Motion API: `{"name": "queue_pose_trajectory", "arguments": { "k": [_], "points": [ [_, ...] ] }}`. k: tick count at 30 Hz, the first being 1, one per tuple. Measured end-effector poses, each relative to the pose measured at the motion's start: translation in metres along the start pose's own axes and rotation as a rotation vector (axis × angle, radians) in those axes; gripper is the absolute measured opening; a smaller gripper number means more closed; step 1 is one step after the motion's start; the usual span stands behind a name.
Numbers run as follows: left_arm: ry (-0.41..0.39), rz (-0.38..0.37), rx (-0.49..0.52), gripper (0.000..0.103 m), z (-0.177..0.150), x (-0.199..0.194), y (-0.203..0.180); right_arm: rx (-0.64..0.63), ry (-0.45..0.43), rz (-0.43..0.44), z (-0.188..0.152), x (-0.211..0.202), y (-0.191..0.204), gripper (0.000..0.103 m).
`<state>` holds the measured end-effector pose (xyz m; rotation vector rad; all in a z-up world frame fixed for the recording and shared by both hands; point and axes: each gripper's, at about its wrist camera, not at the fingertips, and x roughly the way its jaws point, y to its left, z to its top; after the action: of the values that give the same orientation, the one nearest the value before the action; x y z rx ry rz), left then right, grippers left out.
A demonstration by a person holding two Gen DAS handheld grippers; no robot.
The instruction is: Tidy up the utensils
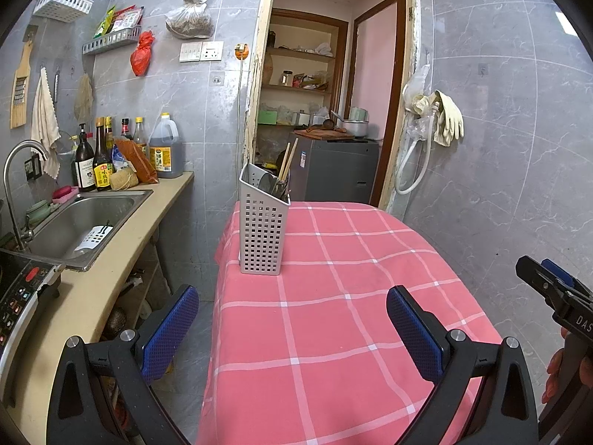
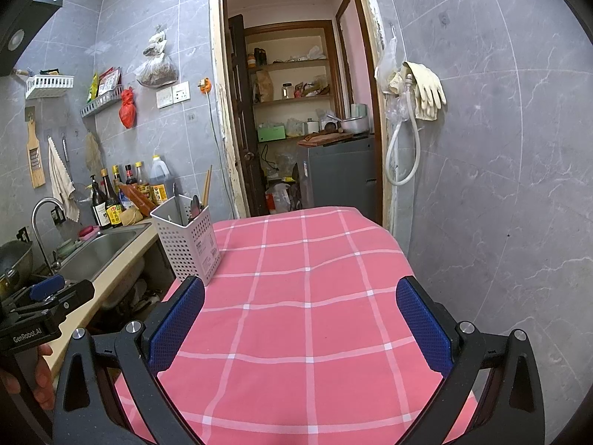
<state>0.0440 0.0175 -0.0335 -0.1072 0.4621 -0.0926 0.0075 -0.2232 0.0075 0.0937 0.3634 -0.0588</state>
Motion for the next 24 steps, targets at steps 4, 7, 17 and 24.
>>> {"name": "queue_pose_trajectory", "arguments": {
  "k": [4, 7, 17, 24],
  "points": [
    [0.001, -0.001, 0.002, 0.102, 0.0005, 0.0001, 0.0008, 0.000, 0.001, 0.000, -0.0002, -0.0002, 0.0009, 0.102],
    [0.002, 0.000, 0.001, 0.102, 0.0004, -0.0001, 0.0004, 0.000, 0.000, -0.001, -0.0003, -0.0005, 0.0012, 0.102],
    [0.019, 0.014, 0.010, 0.102, -0.0006, 0.0035, 0.0012, 0.000, 0.005, -0.002, -0.0021, -0.0008, 0.0039, 0.102],
    [0.030, 0.009, 0.013, 0.102, -0.0054, 0.0084, 0.0045, 0.002, 0.009, -0.001, -0.0065, -0.0028, 0.0069, 0.102]
  ]
}}
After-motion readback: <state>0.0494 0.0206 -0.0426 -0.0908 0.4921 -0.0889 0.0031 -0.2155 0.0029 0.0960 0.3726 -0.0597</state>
